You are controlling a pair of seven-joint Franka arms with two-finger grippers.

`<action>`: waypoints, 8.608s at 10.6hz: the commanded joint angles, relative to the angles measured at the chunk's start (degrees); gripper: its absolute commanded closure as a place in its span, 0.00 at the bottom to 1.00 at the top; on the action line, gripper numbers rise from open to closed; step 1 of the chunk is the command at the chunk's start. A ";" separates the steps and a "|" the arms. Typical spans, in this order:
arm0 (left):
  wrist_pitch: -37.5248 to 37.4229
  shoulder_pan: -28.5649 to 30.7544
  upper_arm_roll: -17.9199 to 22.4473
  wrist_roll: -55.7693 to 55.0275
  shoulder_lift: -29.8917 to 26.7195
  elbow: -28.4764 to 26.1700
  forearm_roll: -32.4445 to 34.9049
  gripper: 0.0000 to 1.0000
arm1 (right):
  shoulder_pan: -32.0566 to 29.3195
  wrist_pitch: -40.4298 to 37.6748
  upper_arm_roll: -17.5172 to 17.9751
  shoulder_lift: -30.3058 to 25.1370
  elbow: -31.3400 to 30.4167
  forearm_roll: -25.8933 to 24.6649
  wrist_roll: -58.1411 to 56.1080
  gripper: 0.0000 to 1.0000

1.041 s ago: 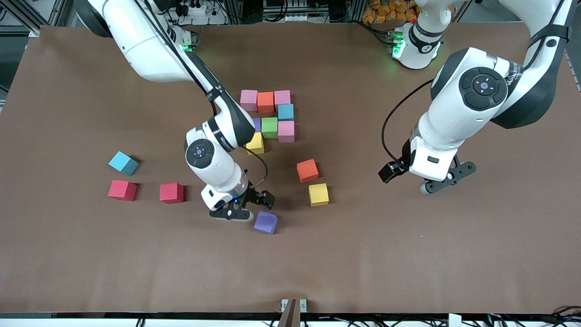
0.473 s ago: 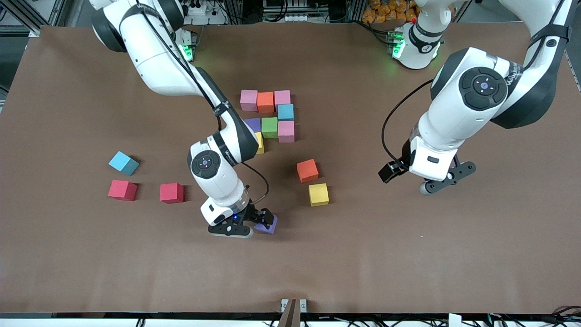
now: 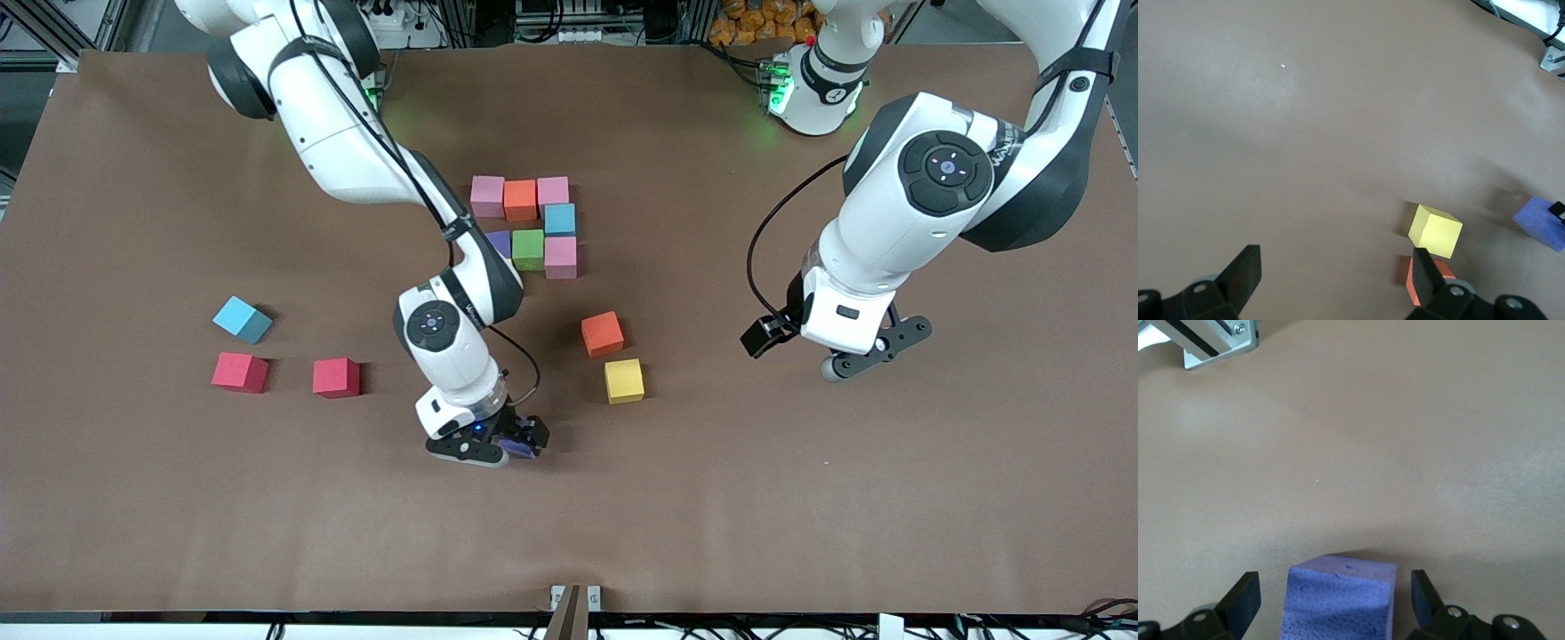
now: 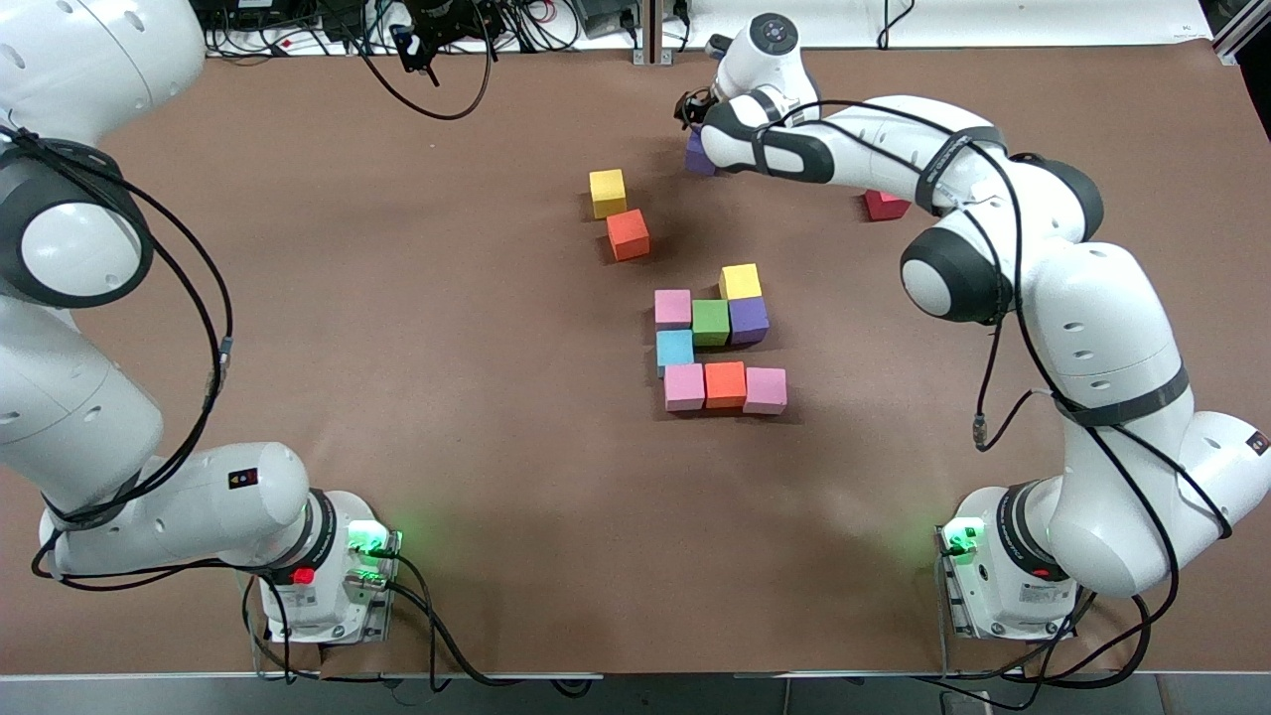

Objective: Form number 2 with 11 blocks
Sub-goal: 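Carry the purple cube with the right gripper to the cube cluster, then lower the purple cube with the right gripper beside the yellow cube and release, then grasp the red cube with the right gripper while the left gripper grasps orange, then carry the orange cube with the left gripper while the right gripper lifts red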

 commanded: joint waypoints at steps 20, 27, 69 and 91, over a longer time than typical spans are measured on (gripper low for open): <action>-0.98 0.30 -0.48 0.82 -0.22 0.13 1.27 0.00 | -1.73 -0.61 7.61 -22.36 -31.61 -5.42 -10.21 1.00; -0.98 0.21 -0.48 0.82 -0.22 0.04 1.27 0.00 | -4.65 10.36 12.89 -31.62 -53.01 -5.33 -17.88 1.00; 25.74 -27.57 10.06 -15.53 24.83 -3.55 10.05 0.00 | -29.08 -6.76 8.86 -26.09 -40.54 -9.11 -39.94 0.00; 27.32 -33.63 10.06 -78.52 25.61 2.76 10.23 0.87 | -17.21 -12.83 21.07 -26.35 -33.07 -8.58 -27.81 1.00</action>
